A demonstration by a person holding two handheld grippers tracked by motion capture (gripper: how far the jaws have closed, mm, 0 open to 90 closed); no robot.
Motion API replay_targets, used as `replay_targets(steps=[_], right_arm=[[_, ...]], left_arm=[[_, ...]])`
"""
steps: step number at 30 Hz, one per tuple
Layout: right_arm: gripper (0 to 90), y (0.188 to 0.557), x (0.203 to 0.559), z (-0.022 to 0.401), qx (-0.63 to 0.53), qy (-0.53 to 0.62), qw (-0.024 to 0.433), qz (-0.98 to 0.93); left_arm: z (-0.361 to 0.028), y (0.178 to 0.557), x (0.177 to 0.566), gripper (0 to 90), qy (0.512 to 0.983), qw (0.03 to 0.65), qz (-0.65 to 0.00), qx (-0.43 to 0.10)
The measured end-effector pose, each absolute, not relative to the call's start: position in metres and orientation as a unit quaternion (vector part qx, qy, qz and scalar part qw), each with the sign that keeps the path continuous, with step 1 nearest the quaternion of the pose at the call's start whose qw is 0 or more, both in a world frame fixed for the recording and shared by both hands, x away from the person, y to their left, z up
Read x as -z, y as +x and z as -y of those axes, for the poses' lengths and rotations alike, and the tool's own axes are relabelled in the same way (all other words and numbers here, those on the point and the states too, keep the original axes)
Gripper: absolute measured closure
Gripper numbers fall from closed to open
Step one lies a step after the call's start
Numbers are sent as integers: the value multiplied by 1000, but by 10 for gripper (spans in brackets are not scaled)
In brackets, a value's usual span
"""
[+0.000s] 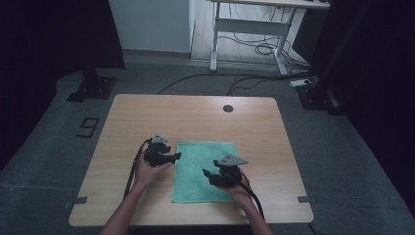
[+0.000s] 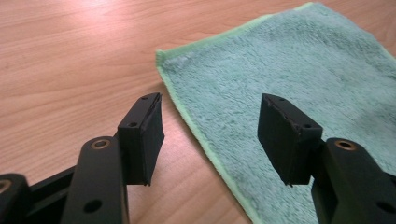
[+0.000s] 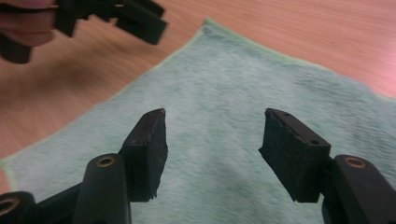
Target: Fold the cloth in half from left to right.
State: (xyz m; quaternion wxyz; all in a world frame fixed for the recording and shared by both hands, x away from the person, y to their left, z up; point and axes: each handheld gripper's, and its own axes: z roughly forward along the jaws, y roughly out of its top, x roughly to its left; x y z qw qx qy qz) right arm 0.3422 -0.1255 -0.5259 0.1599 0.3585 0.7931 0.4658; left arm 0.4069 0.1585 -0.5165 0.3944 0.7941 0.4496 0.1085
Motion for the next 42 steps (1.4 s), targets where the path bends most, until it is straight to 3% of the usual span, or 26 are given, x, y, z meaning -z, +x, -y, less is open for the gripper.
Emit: replay_targets(steps=[16, 36, 42], right_arm=[[400, 332, 533, 93, -470, 330, 131, -808], [404, 329, 532, 83, -480, 314, 124, -810], [408, 346, 532, 96, -471, 334, 135, -805]], left_arm=[[-155, 431, 524, 427, 796, 377, -461, -111], [-148, 447, 520, 469, 789, 377, -466, -131], [-119, 430, 501, 492, 808, 396, -408, -156]])
